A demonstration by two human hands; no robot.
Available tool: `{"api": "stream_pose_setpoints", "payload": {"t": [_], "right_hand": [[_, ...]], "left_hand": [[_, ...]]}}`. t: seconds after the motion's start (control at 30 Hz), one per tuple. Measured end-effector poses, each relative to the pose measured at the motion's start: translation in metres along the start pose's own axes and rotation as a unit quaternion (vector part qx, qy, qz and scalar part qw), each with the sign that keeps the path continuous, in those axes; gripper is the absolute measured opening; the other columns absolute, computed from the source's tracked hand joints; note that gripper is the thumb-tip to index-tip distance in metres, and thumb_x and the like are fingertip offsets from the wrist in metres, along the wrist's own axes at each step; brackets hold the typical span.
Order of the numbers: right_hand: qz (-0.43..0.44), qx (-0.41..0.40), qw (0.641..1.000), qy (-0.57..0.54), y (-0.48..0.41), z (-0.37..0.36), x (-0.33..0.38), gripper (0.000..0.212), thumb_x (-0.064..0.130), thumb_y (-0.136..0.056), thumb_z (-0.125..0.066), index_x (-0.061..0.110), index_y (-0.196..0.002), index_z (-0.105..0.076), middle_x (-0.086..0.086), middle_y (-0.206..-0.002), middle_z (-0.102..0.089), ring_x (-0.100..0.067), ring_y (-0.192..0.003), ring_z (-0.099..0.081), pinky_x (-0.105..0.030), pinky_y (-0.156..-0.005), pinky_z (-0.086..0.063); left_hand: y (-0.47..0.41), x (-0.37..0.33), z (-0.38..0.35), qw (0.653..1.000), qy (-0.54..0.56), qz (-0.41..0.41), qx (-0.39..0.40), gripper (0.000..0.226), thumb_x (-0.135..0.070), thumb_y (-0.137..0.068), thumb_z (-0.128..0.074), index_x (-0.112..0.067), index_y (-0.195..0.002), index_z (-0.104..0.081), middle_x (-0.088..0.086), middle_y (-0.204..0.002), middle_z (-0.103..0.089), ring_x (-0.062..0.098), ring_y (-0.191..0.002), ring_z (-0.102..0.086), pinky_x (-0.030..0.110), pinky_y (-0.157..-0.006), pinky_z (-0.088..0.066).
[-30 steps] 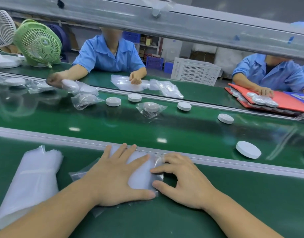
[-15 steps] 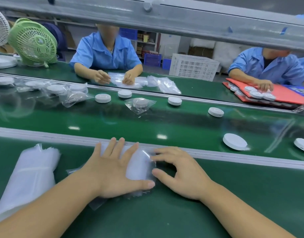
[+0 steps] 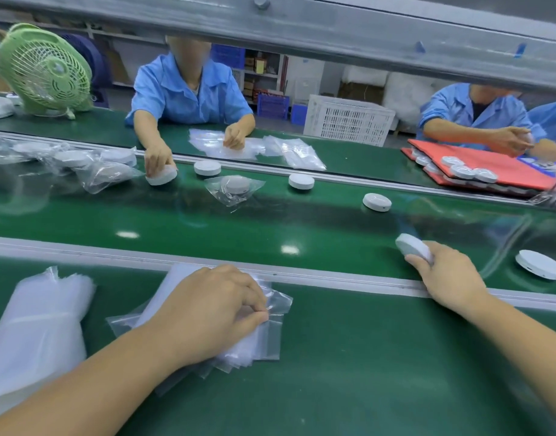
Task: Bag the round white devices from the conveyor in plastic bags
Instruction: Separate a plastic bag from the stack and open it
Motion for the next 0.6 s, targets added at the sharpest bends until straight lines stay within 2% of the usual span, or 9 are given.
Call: {"api": "stream_pose_setpoints", "payload": {"t": [0.07, 0.13, 0.23, 0.37, 0.47, 0.6], "right_hand": [[0.105, -0.029, 0.993, -0.044, 0.018, 0.003, 0.034, 0.034, 0.029, -0.098, -0.066, 0.019, -0.131, -0.067, 0.000, -0.114, -0.062, -0.025, -0.106, -0.058, -0.028, -0.090, -0.038], [0.241, -0.048, 0.966, -0.076, 0.053, 0.004, 0.078, 0.034, 0.024, -0.094, -0.068, 0.022, -0.128, -0.067, 0.008, -0.115, -0.059, -0.017, -0.109, -0.058, -0.021, -0.094, -0.038], [0.420, -0.106, 0.900, -0.053, 0.110, 0.001, 0.129, 0.032, 0.019, -0.092, -0.063, 0.029, -0.123, -0.065, 0.012, -0.123, -0.065, -0.013, -0.115, -0.061, -0.028, -0.091, -0.046], [0.480, -0.149, 0.862, -0.068, 0.140, -0.001, 0.148, 0.035, 0.006, -0.088, -0.070, 0.026, -0.116, -0.072, 0.007, -0.121, -0.071, -0.020, -0.119, -0.065, -0.035, -0.085, -0.051], [0.488, -0.153, 0.855, -0.087, 0.143, 0.004, 0.146, 0.039, 0.000, -0.084, -0.075, 0.024, -0.114, -0.076, 0.003, -0.119, -0.071, -0.023, -0.119, -0.066, -0.040, -0.085, -0.055], [0.506, -0.158, 0.844, -0.082, 0.148, 0.005, 0.147, 0.033, 0.002, -0.086, -0.076, 0.024, -0.110, -0.079, 0.003, -0.115, -0.073, -0.024, -0.119, -0.067, -0.040, -0.086, -0.056]], "left_hand": [[0.000, 0.001, 0.000, 1.000, 0.022, 0.012, -0.010, 0.025, -0.059, -0.091, -0.056, -0.043, -0.096, -0.075, -0.038, -0.101, -0.063, -0.010, -0.107, -0.051, 0.028, -0.096, -0.046], [-0.001, 0.003, 0.001, 0.997, 0.060, 0.033, -0.021, 0.028, -0.061, -0.088, -0.053, -0.043, -0.090, -0.074, -0.039, -0.100, -0.063, -0.011, -0.107, -0.052, 0.027, -0.097, -0.046], [-0.002, 0.006, 0.006, 0.986, 0.144, 0.066, -0.041, 0.032, -0.063, -0.081, -0.049, -0.041, -0.083, -0.073, -0.038, -0.099, -0.065, -0.012, -0.105, -0.057, 0.029, -0.096, -0.050], [-0.001, 0.007, 0.010, 0.977, 0.185, 0.094, -0.057, 0.025, -0.057, -0.080, -0.056, -0.040, -0.083, -0.075, -0.039, -0.095, -0.066, -0.011, -0.098, -0.061, 0.030, -0.093, -0.052], [-0.001, 0.005, 0.010, 0.976, 0.185, 0.104, -0.054, 0.034, -0.064, -0.076, -0.050, -0.041, -0.083, -0.074, -0.039, -0.094, -0.066, -0.010, -0.098, -0.061, 0.031, -0.090, -0.053], [-0.001, 0.000, 0.011, 0.976, 0.180, 0.107, -0.063, 0.031, -0.064, -0.078, -0.051, -0.043, -0.083, -0.073, -0.040, -0.093, -0.066, -0.010, -0.098, -0.061, 0.030, -0.089, -0.053]]}}
Point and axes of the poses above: each hand's wrist, its own y-axis away from the middle knuckle, its own z-axis out of the back of the hand, x = y × z, the point moved 5 cm from there along -y, towards the middle knuckle
